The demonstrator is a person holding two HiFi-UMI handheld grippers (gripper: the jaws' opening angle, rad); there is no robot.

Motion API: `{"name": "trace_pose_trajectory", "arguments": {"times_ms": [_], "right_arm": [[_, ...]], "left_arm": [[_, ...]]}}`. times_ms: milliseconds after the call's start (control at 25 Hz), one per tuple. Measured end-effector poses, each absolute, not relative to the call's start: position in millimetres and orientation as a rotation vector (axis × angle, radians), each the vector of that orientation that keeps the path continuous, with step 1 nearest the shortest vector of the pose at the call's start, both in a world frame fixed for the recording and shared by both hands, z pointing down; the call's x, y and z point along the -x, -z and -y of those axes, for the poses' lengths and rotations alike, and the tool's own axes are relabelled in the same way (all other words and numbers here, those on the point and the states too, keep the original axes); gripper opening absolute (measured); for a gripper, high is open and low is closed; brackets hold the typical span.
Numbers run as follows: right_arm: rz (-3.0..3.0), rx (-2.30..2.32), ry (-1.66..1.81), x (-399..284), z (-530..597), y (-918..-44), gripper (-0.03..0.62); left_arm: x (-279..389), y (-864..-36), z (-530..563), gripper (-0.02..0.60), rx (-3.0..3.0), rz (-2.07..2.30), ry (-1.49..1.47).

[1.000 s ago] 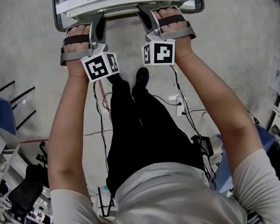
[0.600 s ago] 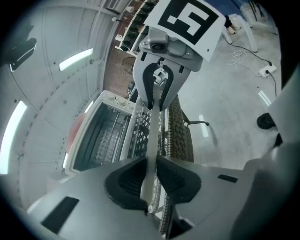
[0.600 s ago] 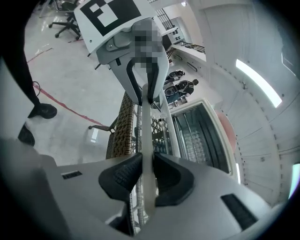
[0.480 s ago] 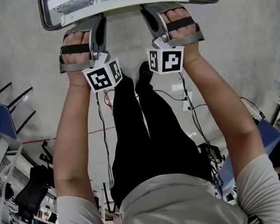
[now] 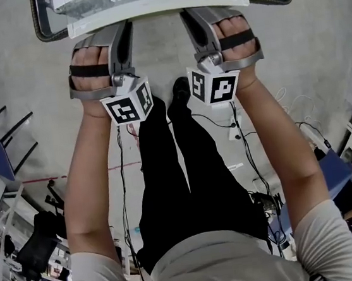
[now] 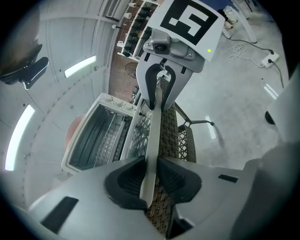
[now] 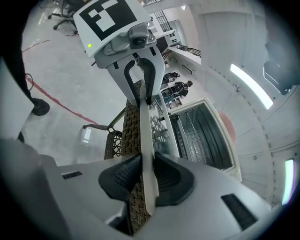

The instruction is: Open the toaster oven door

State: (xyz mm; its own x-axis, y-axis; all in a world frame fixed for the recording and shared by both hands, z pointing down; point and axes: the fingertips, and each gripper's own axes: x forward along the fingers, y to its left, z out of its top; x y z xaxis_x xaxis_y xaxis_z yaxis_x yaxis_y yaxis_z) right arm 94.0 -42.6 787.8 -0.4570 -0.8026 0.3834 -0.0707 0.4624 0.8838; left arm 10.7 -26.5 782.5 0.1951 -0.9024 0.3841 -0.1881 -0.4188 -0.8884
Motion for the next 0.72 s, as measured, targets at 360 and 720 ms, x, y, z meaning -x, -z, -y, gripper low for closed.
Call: {"name": "trace_pose_trajectory", "arguments": {"times_ms": [360,720], "right_arm": [[1.841,-0.802,1.073,-86,40,-814,0.091],[1.852,-0.844,1.117,-85,42,-818,0.089]], "left_arm": [[-3,-808,24,0.095,1.749,-1.049,1.218],[-2,-811,25,0.098,1.740,-1.073,1.150]]}}
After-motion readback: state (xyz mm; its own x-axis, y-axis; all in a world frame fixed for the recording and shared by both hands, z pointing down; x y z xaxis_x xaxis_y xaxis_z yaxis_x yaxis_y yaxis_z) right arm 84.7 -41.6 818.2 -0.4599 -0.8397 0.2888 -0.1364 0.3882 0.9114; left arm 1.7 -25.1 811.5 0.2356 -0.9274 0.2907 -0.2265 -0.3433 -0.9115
